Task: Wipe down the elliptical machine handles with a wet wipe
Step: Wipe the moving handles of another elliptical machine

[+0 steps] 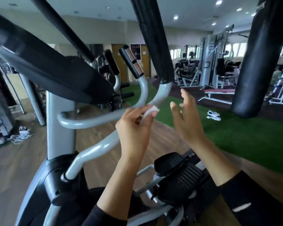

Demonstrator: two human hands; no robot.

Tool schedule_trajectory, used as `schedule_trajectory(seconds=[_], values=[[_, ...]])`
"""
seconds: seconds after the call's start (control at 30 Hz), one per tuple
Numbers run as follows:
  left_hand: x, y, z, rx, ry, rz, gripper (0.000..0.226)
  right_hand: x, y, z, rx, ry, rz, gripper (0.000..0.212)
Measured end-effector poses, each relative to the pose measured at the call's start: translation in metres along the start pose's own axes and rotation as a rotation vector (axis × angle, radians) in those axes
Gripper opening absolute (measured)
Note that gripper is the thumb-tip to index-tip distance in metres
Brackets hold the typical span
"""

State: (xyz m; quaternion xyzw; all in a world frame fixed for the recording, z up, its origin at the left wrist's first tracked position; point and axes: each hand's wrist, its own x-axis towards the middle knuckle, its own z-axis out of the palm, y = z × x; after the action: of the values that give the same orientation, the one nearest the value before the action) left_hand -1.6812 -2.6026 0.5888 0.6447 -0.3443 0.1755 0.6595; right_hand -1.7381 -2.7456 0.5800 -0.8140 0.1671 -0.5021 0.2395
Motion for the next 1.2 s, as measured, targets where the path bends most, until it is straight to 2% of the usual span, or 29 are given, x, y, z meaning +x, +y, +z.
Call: schedule_trajectory(seconds=[0.23, 0.37, 0.57, 0.67, 0.9, 1.07, 1.2], values=[[0.078, 0.043, 0.033, -0.172, 0.297, 0.039, 0.016, 0.094, -0.030, -0.016, 0.149, 0.092, -0.166, 0.051], [0.118, 0.076, 0.037, -0.322, 0.535, 0.094, 0.019, 0.129, -0.063, -0.025, 0.281, 0.091, -0.286, 0.050], [0.174, 0.114, 0.031, -0.444, 0.746, 0.229, 0.025, 0.173, -0.104, -0.032, 0.389, 0.056, -0.405, 0.043], [0.191, 0.128, 0.035, -0.447, 0.764, 0.280, 0.026, 0.188, -0.118, -0.030, 0.444, 0.036, -0.453, 0.042], [0.195, 0.127, 0.057, -0.288, 0.815, 0.415, 0.025, 0.200, -0.118, -0.025, 0.503, 0.035, -0.495, 0.044], [0.197, 0.121, 0.055, -0.282, 0.802, 0.381, 0.025, 0.200, -0.117, -0.027, 0.548, 0.000, -0.501, 0.045], [0.184, 0.114, 0.054, -0.299, 0.706, 0.344, 0.024, 0.200, -0.115, -0.026, 0.563, -0.016, -0.506, 0.044]])
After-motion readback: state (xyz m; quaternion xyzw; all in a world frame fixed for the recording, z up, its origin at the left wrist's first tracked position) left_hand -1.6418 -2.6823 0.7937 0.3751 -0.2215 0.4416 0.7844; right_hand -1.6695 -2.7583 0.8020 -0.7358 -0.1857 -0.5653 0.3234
